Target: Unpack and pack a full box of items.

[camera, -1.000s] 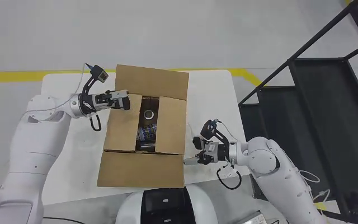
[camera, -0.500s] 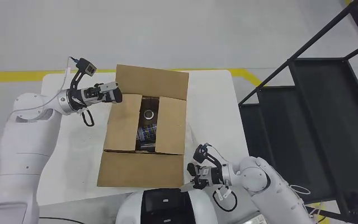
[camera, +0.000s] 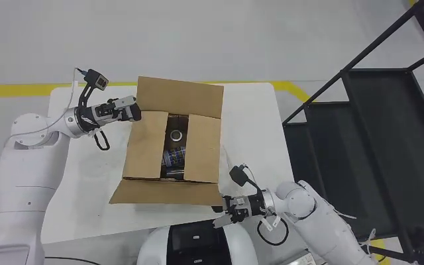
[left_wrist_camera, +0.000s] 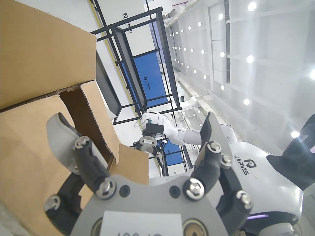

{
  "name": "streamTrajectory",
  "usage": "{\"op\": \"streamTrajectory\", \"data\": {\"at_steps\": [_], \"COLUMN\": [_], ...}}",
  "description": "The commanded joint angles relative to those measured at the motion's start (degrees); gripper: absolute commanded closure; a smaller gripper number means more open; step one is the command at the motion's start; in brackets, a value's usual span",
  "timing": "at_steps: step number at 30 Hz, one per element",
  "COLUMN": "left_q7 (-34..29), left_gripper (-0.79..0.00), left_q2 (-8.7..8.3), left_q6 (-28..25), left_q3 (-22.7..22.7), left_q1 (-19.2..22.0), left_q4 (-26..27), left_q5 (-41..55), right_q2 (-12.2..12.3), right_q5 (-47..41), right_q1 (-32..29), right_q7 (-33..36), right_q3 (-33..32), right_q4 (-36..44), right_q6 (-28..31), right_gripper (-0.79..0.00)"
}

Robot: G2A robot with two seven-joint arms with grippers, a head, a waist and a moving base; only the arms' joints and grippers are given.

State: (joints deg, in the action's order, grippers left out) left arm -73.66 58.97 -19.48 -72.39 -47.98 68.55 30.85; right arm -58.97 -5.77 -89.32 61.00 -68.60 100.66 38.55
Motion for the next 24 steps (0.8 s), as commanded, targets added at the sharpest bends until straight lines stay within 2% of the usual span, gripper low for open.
{"op": "streamTrajectory", "data": {"at_steps": [1, 10, 14, 18, 24], "left_q7": [-0.3, -2.9, -1.6, -0.2, 2.6], "left_gripper": [-0.785, -0.785, -0.785, -0.785, -0.785], "left_q2": [-0.10, -0.54, -0.76, -0.38, 1.25], "left_q6": [0.1, 0.6, -0.6, -2.8, -4.8], "left_q3": [-0.2, -0.9, -2.0, -1.1, 3.0], "left_q1": [-0.3, -1.5, -2.2, 0.1, 8.3], "left_q4": [1.0, 2.2, 1.3, -3.4, -15.4], "left_q5": [0.1, 1.0, 1.2, 0.8, -0.9], "right_q2": [0.1, 0.1, -0.1, -0.3, -0.3], "right_q5": [0.5, 4.6, 7.0, 8.7, 10.9], "right_q1": [0.9, 5.3, 6.6, 7.5, 8.3], "right_q7": [-0.9, -7.1, -9.6, -10.6, -11.8], "right_q3": [-0.9, -1.6, -0.5, 0.6, 1.5], "right_q4": [0.6, -0.8, -1.1, -0.9, -0.5], "right_q6": [-0.5, -3.4, -4.3, -4.5, -5.2], "right_gripper": [-0.785, -0.785, -0.785, -0.785, -0.785]}}
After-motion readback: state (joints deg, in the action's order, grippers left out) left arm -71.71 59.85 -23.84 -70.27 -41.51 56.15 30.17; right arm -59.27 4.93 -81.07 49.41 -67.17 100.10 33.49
